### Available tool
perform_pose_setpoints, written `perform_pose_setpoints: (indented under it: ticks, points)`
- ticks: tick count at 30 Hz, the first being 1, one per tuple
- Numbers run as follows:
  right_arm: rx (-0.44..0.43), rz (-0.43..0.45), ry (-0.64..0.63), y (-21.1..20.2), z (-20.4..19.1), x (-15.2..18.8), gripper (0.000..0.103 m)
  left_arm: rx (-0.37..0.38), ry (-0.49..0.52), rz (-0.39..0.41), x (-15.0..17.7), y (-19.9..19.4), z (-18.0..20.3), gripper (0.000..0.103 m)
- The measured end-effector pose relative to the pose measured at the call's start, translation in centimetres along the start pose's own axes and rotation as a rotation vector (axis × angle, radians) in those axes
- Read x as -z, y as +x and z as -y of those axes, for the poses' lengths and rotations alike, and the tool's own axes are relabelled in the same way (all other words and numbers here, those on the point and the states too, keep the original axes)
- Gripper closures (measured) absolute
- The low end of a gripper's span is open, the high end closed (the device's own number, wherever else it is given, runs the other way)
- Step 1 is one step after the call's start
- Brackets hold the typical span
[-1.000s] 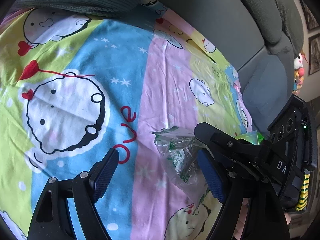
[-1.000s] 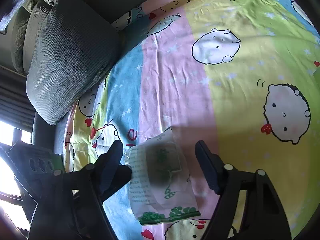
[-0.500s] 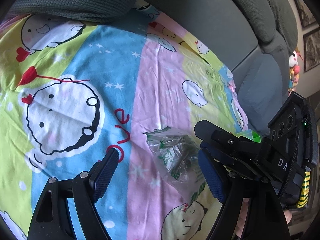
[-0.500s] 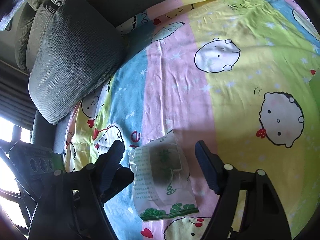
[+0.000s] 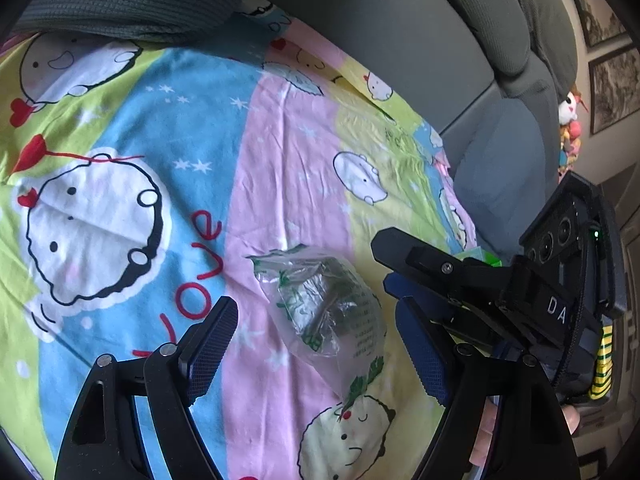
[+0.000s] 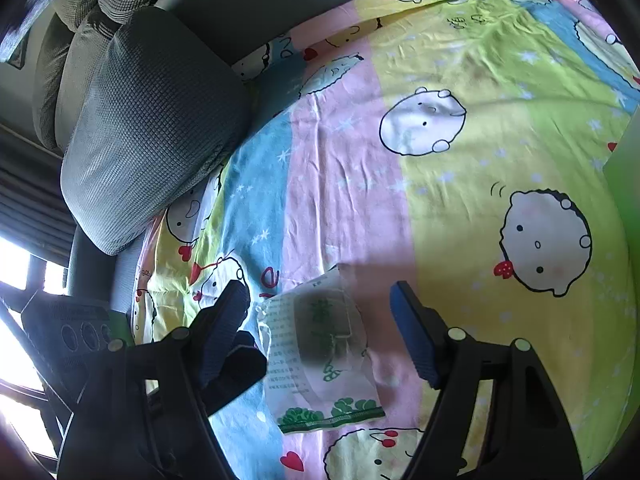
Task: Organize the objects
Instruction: 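Lift the bag with the right gripper toward the left tool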
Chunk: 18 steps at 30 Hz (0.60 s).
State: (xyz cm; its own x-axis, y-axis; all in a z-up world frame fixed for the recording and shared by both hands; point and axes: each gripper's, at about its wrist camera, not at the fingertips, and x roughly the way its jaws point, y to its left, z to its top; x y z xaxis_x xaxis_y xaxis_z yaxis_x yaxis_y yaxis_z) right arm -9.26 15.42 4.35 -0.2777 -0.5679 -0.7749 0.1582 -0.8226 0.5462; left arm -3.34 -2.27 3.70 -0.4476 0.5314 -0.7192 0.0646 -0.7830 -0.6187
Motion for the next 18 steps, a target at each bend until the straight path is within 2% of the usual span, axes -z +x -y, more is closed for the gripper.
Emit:
perform_pose_setpoints:
  ticks: [11,18]
  points:
    - [-0.009,-0.043,0.02,1.2,0.3,0.1,0.028,-0.049,0.029,-0.063,0.6,1.6,0.4,0.021]
    - [-0.091,-0.084,-0.029,1.2,-0.7,0.5,0.028,-0.068,0.061,-0.087,1.1,2.7,1.1,0.021]
